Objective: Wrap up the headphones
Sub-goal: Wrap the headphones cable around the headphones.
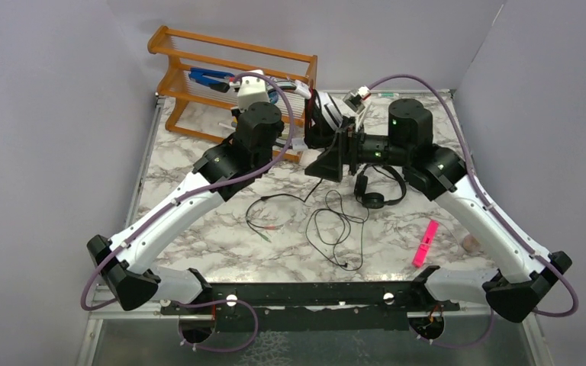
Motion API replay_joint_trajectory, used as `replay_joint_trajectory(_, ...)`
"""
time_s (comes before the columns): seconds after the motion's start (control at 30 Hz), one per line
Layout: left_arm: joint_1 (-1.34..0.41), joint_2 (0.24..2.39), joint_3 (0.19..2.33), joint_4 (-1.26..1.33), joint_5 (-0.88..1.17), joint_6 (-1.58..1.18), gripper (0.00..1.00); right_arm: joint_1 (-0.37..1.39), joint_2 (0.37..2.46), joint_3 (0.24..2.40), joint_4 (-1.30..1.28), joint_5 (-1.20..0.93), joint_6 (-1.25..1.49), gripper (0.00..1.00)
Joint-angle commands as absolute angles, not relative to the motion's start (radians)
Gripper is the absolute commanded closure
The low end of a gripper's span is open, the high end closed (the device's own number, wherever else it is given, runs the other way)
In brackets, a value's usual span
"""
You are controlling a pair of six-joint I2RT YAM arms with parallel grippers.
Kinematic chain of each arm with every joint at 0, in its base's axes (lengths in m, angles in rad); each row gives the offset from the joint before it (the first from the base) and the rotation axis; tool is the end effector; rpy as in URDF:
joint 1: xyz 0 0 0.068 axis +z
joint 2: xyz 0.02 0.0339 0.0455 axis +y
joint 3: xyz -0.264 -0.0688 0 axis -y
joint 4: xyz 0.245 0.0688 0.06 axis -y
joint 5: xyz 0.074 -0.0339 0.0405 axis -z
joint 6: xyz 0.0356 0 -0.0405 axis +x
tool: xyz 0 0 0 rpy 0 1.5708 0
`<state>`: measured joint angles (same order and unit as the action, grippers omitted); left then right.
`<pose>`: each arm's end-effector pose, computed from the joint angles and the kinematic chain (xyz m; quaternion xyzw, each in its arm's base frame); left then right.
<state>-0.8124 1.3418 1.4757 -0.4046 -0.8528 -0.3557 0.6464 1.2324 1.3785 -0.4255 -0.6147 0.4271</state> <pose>0.2180 -0.1912 0.4367 -0.0798 0.7626 -0.0292 0.6412 0.1993 0.1761 0.4291 -0.2643 0.7368 0.5009 0.3693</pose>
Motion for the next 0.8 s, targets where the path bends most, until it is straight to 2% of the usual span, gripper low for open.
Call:
replay_joint_trajectory(0.0, -0.809, 1.275, 1.548, -0.307, -0.8, -0.423, 1.0, 0.649, 1.186, 1.453, -0.632, -0.546, 0.279, 0.2)
replay_joint_trajectory(0.13, -0.806, 1.27, 1.582, -0.322, -0.804, -0.409, 1.0, 0.65, 1.105, 1.374, -0.628, -0.497, 0.227, 0.18)
replay_joint_trajectory(0.27, -0.797, 1.277, 1.612, -0.331, -0.791, -0.435, 1.0, 0.649, 0.998, 1.209, -0.526, -0.476, 0.212, 0.1)
replay_joint_trajectory(0.37, -0.791, 1.278, 1.633, -0.33, -0.76, -0.471, 1.0, 0.649, 0.966, 1.078, -0.391, -0.418, 0.238, 0.09)
replay_joint_trajectory(0.43, -0.79, 1.277, 1.648, -0.331, -0.737, -0.497, 1.0, 0.65, 0.947, 0.922, -0.213, -0.38, 0.233, 0.09)
replay_joint_trajectory(0.57, -0.79, 1.274, 1.674, -0.331, -0.698, -0.53, 1.0, 0.649, 0.982, 0.663, 0.308, -0.379, 0.208, 0.11)
replay_joint_trajectory(0.77, -0.79, 1.276, 1.712, -0.348, -0.673, -0.537, 1.0, 0.655, 1.243, 0.521, 0.846, -0.438, 0.192, 0.14)
